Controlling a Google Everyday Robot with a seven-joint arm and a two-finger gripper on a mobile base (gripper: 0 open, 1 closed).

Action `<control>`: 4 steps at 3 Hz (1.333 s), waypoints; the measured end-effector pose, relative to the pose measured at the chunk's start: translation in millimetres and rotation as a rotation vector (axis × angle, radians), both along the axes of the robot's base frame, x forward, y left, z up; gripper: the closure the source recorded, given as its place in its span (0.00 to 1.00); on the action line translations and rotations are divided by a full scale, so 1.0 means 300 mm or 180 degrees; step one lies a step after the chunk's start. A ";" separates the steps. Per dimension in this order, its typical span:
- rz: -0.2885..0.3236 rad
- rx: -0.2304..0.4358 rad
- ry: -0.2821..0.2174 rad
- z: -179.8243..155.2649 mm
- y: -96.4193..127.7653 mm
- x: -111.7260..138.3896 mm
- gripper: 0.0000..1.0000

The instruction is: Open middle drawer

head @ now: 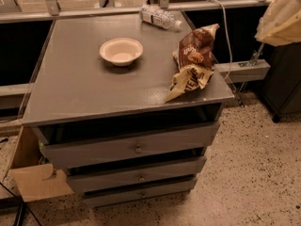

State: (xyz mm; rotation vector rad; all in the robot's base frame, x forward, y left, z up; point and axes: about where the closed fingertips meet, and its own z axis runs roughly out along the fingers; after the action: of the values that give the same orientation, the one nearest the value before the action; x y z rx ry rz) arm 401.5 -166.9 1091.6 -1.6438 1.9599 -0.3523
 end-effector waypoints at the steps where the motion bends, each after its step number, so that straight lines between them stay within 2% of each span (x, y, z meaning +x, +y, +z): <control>1: 0.0000 0.0000 0.0000 0.000 0.000 0.000 0.42; 4: 0.0000 0.0000 0.0000 0.000 0.000 0.000 0.05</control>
Offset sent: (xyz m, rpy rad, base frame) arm 0.0000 0.0000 0.0000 0.0000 0.0000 0.0000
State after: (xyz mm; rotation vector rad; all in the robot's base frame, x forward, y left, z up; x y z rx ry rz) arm 401.5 -166.9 1091.6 -1.6438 1.9599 -0.3523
